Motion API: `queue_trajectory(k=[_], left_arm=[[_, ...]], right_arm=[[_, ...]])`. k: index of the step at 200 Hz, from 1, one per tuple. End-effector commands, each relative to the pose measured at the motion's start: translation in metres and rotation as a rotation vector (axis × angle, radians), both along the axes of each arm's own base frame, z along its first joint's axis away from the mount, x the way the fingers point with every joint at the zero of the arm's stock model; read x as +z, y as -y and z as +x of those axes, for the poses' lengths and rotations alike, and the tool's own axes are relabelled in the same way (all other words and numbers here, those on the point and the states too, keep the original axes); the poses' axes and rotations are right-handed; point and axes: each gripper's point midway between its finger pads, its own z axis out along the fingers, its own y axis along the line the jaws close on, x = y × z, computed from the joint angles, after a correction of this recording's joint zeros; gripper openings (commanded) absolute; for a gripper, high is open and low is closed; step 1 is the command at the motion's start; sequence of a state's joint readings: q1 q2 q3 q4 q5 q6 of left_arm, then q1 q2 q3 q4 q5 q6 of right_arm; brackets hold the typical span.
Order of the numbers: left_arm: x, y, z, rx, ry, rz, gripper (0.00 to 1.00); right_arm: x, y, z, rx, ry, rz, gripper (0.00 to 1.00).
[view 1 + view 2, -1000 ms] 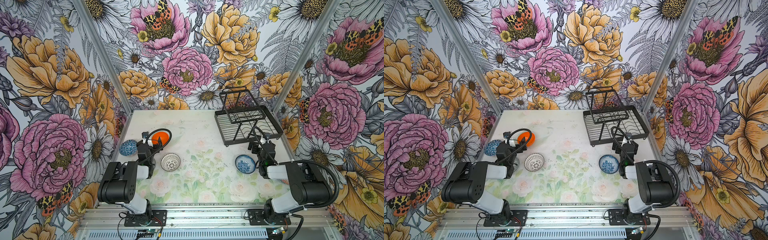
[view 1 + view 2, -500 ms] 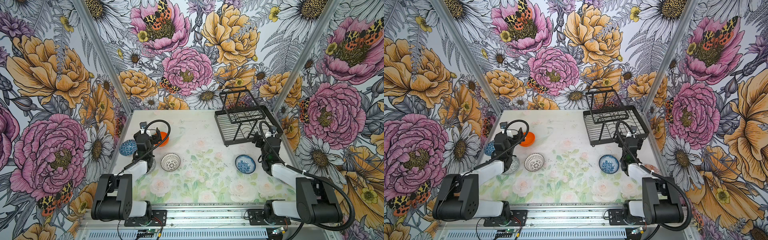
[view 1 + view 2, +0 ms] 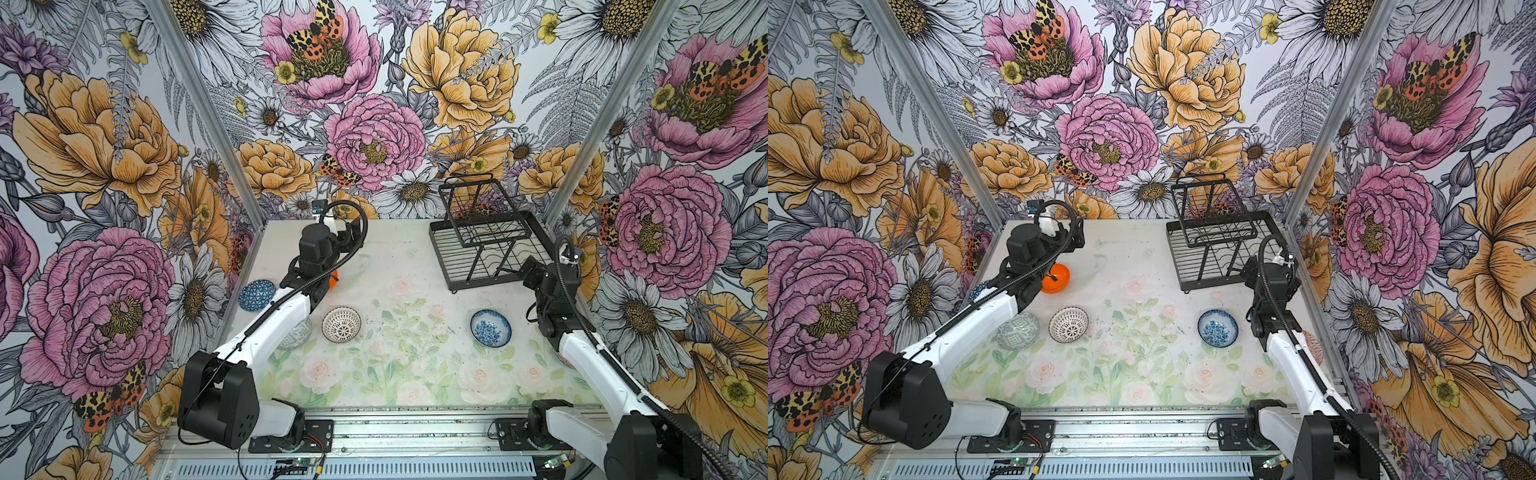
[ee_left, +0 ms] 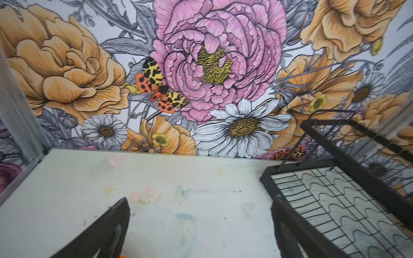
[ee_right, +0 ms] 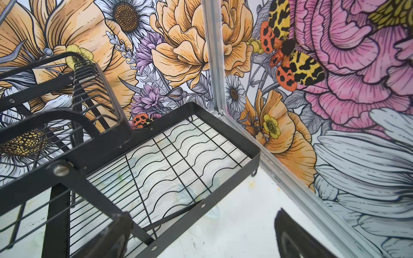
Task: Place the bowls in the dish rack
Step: 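Reach both grippers to the black dish rack and grip its frame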
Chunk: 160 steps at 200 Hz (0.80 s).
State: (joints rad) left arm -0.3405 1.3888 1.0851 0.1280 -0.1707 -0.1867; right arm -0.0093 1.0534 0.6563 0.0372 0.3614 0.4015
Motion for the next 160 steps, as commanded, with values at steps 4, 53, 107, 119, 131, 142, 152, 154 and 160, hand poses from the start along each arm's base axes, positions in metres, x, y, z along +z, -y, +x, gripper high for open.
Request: queue_trajectory(k=[4,53,107,119,131,142,152,154,160], left_arm=[[-0.017,0.04,0.009,-0.09,-0.112,-0.066,0.99],[-0.018,0.09,0.018,-0.164,-0.179,-0.225,0.99],[-0.035,0.114,0.021,-0.217,-0.326,-0.404,0.99],[-0.04,0.118,0.02,-0.217,-0.343,-0.418,0.99],[-0.042,0.12,0.018,-0.213,-0.356,-0.438,0.99],[-0.043,0.122,0.017,-0.211,-0.364,-0.453,0.99],[-0.044,0.122,0.016,-0.207,-0.368,-0.459,0.99],[-0.044,0.122,0.016,-0.207,-0.368,-0.459,0.99],[-0.043,0.123,0.016,-0.21,-0.366,-0.461,0.99]], right_arm=[[-0.021,-0.003,-0.013,0.028,-0.098,0.121,0.99],[-0.025,-0.047,0.007,0.241,-0.078,0.344,1.0],[-0.035,-0.057,0.025,0.327,-0.075,0.236,0.97],[-0.035,-0.055,0.031,0.32,-0.053,0.224,0.97],[-0.037,-0.056,0.037,0.327,-0.043,0.218,0.97],[-0.036,-0.057,0.045,0.342,-0.037,0.209,0.96],[-0.038,-0.058,0.052,0.355,-0.038,0.205,0.96],[-0.037,-0.059,0.055,0.362,-0.034,0.202,0.95],[-0.038,-0.061,0.059,0.374,-0.035,0.198,0.94]])
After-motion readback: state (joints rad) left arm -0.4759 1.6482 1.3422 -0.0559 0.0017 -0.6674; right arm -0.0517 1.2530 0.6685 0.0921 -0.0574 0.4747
